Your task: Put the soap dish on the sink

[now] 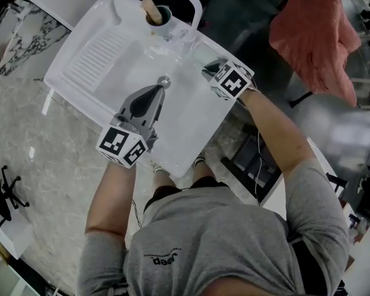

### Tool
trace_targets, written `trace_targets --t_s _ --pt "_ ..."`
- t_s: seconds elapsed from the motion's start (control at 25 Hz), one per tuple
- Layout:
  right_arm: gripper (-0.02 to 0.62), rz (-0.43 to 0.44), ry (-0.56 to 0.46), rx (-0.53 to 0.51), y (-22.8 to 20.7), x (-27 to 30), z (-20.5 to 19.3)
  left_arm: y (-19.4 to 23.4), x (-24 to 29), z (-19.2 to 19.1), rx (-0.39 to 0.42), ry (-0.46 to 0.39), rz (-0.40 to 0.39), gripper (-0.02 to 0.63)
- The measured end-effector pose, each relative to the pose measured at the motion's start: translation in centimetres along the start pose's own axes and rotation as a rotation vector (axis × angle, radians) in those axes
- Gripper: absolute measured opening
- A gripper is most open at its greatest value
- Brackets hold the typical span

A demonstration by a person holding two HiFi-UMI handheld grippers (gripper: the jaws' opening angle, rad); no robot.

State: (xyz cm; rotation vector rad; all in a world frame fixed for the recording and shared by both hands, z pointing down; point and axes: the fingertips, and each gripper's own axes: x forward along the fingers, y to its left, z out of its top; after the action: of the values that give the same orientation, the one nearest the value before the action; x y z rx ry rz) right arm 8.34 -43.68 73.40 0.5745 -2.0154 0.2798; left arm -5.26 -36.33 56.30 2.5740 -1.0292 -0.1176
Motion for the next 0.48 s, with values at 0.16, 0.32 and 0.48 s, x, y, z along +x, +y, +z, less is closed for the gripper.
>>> trace_targets --t_s 0.16,0.32,0.48 --pt "0.086 0.002 0.014 0.009 0.0 0.4 -0.1 0.2 0.0 -0.1 -0.004 0.002 0.001 0.014" --pt "0.107 0.002 0.005 0.020 0.0 0.3 0.4 0.4 -0.1 0.3 -0.003 -0.004 0.006 0.014" --pt "0.135 -0.009 -0.001 0.019 -0.2 0.0 0.9 0.5 -0.3 0.9 0.006 -0.009 0.005 0.014"
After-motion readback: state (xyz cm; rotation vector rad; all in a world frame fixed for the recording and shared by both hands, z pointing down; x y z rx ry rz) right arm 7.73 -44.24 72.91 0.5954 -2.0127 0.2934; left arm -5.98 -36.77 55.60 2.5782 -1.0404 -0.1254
